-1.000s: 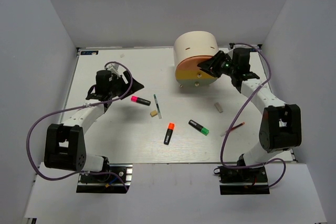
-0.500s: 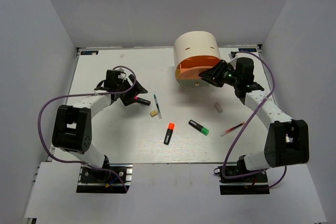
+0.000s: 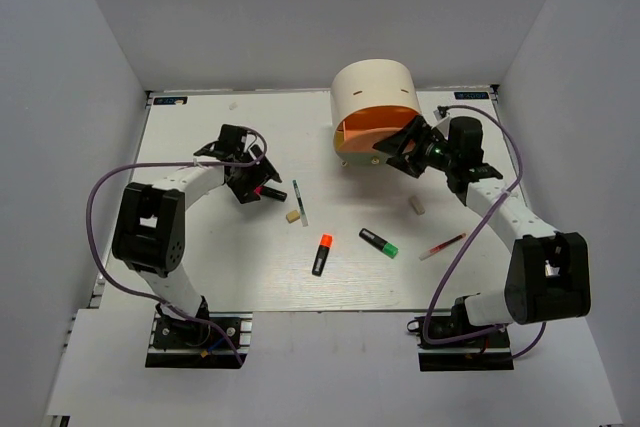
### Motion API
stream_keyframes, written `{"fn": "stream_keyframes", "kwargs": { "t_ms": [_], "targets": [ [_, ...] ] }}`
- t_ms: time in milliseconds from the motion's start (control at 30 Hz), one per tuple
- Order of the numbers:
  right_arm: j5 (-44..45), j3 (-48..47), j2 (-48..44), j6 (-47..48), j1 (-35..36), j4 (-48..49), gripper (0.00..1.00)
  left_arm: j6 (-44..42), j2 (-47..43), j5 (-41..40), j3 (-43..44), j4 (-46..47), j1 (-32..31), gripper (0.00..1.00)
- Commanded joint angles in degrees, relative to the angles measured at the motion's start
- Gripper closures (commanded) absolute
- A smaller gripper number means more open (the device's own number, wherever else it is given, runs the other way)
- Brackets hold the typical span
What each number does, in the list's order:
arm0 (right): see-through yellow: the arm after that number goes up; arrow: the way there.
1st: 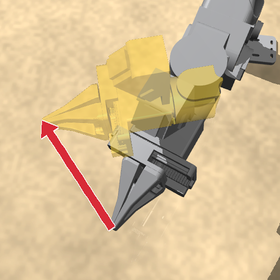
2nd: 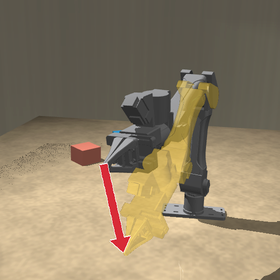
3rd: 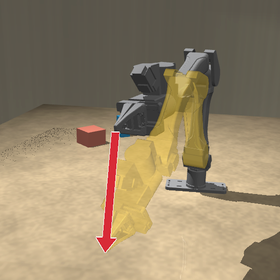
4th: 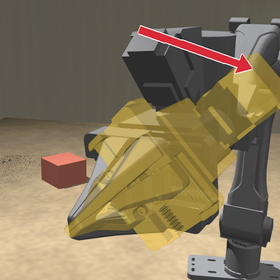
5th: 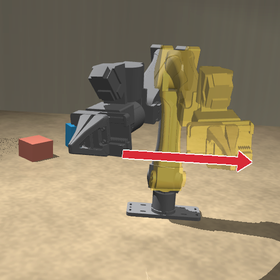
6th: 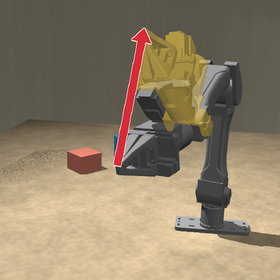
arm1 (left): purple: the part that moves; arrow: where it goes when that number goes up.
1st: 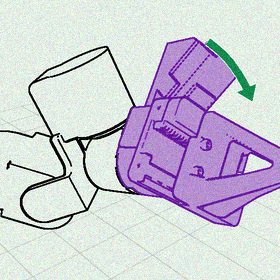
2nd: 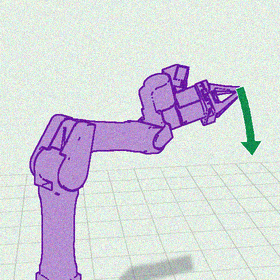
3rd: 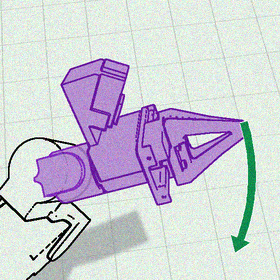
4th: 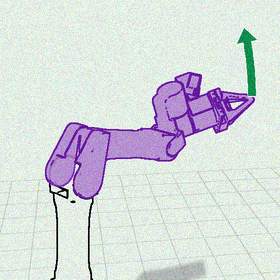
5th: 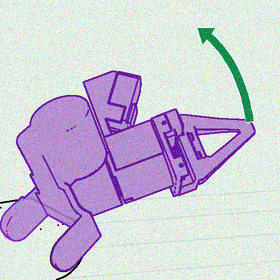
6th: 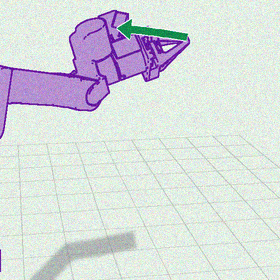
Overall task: Sort the stationery into containers
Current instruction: Open the drawer in the storage box, then pick up the stationery from the center of the board.
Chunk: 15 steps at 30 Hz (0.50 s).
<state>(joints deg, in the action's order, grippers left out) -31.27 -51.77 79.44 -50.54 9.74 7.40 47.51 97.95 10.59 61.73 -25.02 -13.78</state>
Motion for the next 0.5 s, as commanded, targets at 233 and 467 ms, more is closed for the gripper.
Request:
{"fn": "stream_keyframes", "kwargs": {
  "t_ms": [233, 467],
  "targets": [
    [-3.6, 3.5, -4.3, 3.4, -0.3, -0.5, 0.1, 4.6, 8.1, -8.0, 11.1, -11.5, -1.8, 0.22],
    [-4.3, 5.4, -7.4, 8.1, -0.2, -0.3, 0.23, 5.8, 14.9, -10.3, 18.2, -18.7, -2.3, 0.32]
  ]
}}
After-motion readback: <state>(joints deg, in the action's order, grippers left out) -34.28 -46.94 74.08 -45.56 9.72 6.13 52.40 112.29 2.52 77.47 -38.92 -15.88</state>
